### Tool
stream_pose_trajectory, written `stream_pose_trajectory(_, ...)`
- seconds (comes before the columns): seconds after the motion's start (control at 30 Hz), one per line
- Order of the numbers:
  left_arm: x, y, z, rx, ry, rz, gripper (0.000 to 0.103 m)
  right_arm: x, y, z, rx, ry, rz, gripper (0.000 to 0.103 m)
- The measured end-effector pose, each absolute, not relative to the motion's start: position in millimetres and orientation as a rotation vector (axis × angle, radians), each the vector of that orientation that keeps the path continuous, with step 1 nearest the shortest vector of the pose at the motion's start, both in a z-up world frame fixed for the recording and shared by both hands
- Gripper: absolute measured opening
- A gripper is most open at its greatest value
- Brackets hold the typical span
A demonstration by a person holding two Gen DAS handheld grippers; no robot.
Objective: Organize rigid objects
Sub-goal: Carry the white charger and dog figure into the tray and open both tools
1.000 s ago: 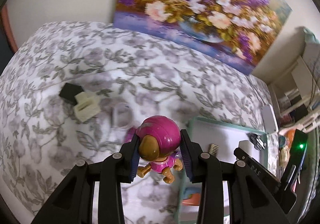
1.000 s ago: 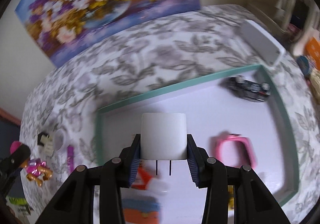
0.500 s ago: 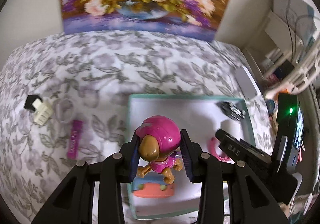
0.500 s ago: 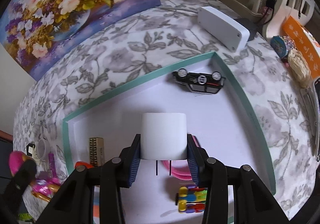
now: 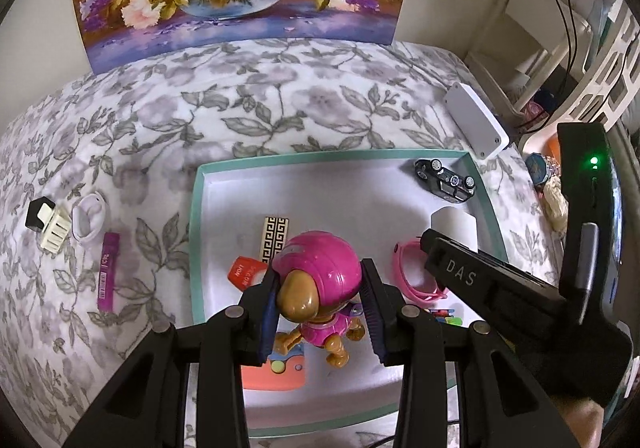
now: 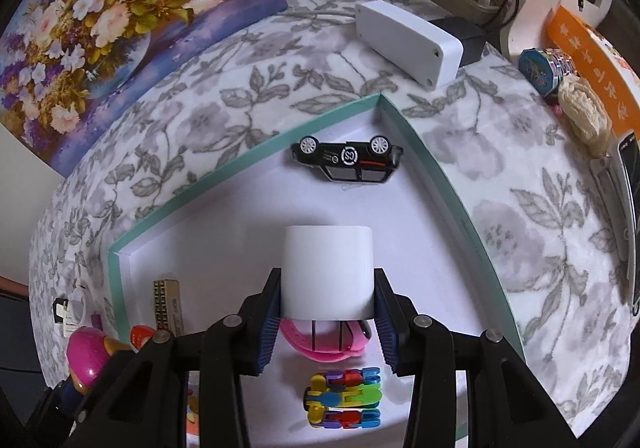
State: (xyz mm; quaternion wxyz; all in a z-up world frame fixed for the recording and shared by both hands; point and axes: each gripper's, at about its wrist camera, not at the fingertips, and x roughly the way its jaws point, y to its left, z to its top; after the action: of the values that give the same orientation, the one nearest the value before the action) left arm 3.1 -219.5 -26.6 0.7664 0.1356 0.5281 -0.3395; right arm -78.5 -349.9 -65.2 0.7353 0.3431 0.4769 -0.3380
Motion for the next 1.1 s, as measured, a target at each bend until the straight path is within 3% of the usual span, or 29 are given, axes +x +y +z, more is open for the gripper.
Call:
stream_pose_trajectory(0.5,10.6,-221.3,-44.4,0.278,1.194,-0.726,0.039,-76.4,-345.0,-69.0,0.743,1.078,-0.722,0.045)
stream_pose_trajectory(0.7,11.1,-220.5,-39.8,0.267,1.196,-0.738,0.05,-80.7,-347.6,-66.2,0.755,1.089,-0.737,0.046)
stream_pose_trajectory(1.03,26.4,-203.8,-22.0,0.208,1.194,-0.715,0.052,-81.1,-345.0,-29.6,0.699,1.024,-0.737,0.047)
stream_pose_trajectory(1.1,35.1,-193.4,-15.0,0.187,1.183,-0.684,0.057,-82.2,-344.8,-20.6,0.685,1.005,-0.744,0.047)
